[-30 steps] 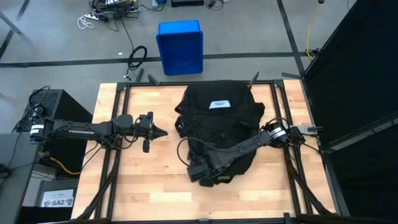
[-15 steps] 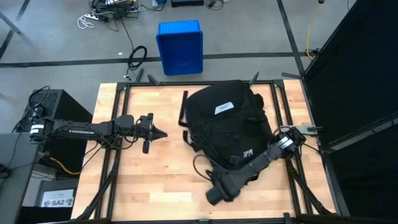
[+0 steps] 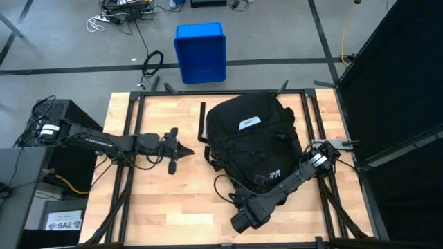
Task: Unpack backpack
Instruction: Open the black backpack
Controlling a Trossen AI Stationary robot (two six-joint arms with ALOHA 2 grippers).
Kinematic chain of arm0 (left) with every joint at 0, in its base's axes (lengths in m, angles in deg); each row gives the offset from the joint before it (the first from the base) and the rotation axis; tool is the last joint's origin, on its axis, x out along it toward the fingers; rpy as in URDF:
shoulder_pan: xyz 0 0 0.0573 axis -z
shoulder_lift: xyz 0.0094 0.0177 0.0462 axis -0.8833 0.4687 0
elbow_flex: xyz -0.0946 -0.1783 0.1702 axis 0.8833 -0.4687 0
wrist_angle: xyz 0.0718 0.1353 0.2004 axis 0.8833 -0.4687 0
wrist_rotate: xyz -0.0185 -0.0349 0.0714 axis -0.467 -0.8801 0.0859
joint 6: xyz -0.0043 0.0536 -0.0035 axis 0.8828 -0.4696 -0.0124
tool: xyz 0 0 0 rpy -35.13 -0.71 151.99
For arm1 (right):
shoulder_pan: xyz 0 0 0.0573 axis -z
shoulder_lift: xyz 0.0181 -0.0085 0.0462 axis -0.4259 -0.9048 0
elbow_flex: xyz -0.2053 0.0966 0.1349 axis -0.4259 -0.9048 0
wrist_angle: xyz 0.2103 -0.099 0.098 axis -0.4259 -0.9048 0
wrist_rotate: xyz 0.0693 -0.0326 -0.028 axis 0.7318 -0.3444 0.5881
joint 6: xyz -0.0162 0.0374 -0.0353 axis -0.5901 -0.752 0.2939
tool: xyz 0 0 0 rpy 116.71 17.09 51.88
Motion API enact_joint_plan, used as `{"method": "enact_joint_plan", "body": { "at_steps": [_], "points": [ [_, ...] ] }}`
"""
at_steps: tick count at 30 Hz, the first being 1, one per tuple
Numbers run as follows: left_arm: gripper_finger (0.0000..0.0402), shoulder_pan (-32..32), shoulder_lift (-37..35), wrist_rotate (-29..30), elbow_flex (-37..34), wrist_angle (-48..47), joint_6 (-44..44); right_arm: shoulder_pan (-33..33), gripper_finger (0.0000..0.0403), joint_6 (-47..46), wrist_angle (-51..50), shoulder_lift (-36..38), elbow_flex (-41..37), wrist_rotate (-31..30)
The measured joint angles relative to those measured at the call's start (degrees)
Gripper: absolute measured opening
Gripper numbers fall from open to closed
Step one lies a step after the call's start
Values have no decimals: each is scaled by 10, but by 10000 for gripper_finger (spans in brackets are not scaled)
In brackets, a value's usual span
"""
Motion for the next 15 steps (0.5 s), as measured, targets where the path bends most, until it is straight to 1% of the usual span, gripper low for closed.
{"method": "enact_joint_plan", "body": {
  "at_steps": [3,6,8,12,15],
  "points": [
    [0,16,66,46,54,-39,-29,5,61,0,2,0,0,-2],
    [5,35,132,48,94,-56,-74,7,72,0,3,0,0,-2],
    [18,51,168,47,111,-54,-96,7,76,0,7,0,0,-4],
    [70,79,225,53,142,-48,-142,7,80,0,11,0,0,-5],
    [122,89,253,93,162,-45,-149,4,75,0,17,0,0,-9]
  ]
}}
